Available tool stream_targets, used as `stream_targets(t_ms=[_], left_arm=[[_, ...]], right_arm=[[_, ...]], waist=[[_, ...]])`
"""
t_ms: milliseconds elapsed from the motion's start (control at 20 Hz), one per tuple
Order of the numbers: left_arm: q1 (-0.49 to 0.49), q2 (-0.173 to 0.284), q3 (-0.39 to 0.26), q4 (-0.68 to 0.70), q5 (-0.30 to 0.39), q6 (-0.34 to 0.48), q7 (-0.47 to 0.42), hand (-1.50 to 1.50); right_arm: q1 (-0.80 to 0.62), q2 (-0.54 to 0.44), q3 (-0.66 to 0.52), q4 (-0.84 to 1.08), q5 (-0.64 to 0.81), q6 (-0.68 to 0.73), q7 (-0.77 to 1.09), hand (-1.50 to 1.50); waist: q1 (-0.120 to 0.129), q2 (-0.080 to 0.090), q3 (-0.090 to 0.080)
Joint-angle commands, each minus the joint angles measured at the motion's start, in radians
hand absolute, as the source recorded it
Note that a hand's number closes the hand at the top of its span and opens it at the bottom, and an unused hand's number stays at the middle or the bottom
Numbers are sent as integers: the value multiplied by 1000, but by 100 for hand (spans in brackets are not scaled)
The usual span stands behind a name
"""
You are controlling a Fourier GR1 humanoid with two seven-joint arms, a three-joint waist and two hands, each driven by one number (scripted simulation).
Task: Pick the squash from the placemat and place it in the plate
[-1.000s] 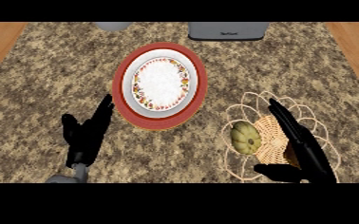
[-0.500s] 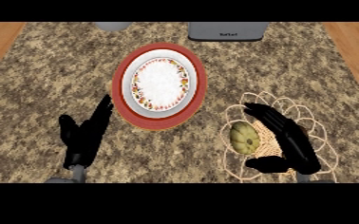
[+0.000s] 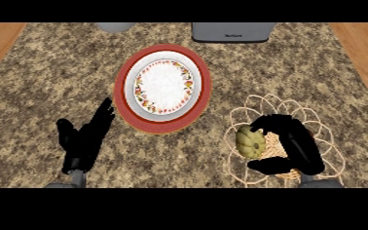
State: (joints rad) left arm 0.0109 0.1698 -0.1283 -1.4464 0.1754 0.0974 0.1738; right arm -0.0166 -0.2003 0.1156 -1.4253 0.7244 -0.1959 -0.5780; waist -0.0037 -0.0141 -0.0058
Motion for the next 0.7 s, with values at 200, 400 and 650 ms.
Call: stream_targets(t_ms=[200,400,650], left_arm=[[-5,-6,-22,-3,-12,-4,39,0],[-10,-4,-19,-4,-11,-6,36,0],[-3,-13,-23,6,-8,-9,35,0]], right_arm=[[47,193,232,-4,242,-80,367,150],[59,195,276,-74,278,-51,479,150],[7,196,360,-183,344,-140,666,150]], waist=[[39,18,-5],[47,17,-8],[52,2,-3]])
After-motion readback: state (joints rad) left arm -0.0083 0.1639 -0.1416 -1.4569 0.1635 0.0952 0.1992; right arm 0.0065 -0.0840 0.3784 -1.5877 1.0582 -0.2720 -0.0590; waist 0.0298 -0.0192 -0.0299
